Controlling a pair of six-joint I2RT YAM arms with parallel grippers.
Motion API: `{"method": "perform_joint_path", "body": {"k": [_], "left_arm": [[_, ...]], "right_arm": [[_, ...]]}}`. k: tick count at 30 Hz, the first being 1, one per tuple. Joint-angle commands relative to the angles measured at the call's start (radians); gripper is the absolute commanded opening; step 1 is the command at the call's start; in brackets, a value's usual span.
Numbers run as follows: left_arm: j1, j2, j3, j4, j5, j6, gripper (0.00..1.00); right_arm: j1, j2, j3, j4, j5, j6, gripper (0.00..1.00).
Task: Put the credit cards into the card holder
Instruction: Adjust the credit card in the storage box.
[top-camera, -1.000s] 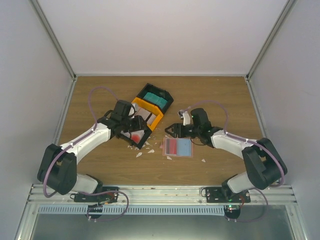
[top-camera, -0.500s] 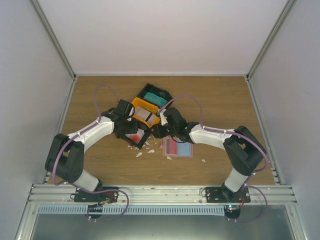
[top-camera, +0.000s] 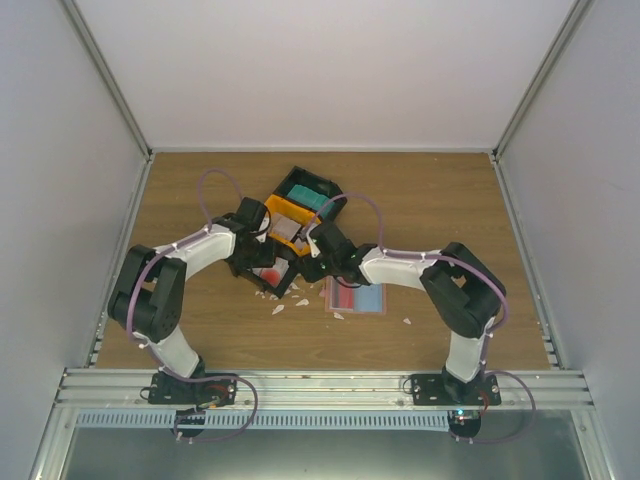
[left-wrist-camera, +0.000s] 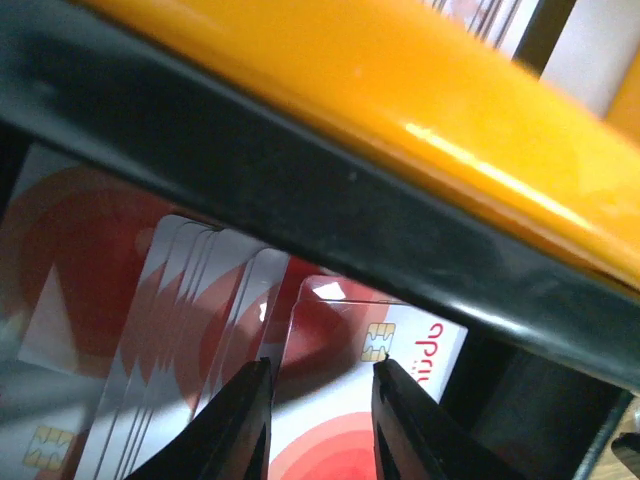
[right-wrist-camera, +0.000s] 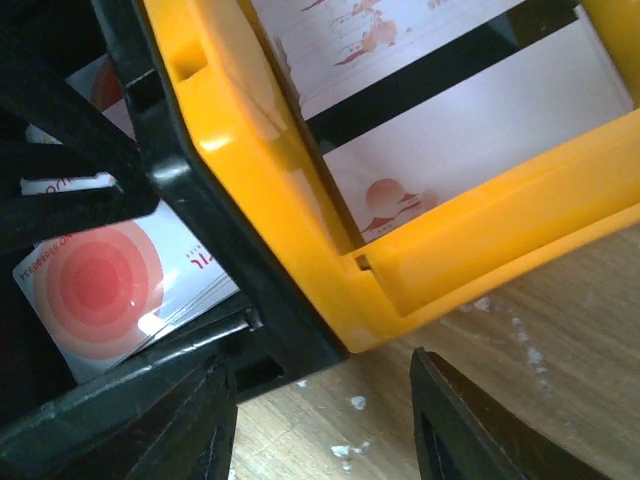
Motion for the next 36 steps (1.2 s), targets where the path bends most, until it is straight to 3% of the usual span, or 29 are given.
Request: {"method": "perform_joint_path", "body": {"k": [1,4,10,18,36], "left_arm": [[0.009,0.039,0.021,0.024,0.046,0.028,0.28],[0.009,0.056,0.031,0.012,0.008,0.027,0.28],[0.008,0.055,0.034,0.009,-0.007,0.030,0.39],[0.008,0.029,0.048,-0.017,0.081,0.032,0.23],[0.001,-0.090,0.015,-0.107,0.168,0.022,0.17]], "right_arm": [[0.038,0.039,0.045,-0.025,0.046,-0.045,0.45],[0.049,0.059,0.060,-0.033,0.062,-0.057,0.43],[0.050,0.080,0.073,-0.031,0.050,-0.073,0.43],[0.052,0.111,0.097,-0.045,0.038,-0.066,0.43],[0.053,0.128,0.113,-0.066,0.051,-0.036,0.43]]}}
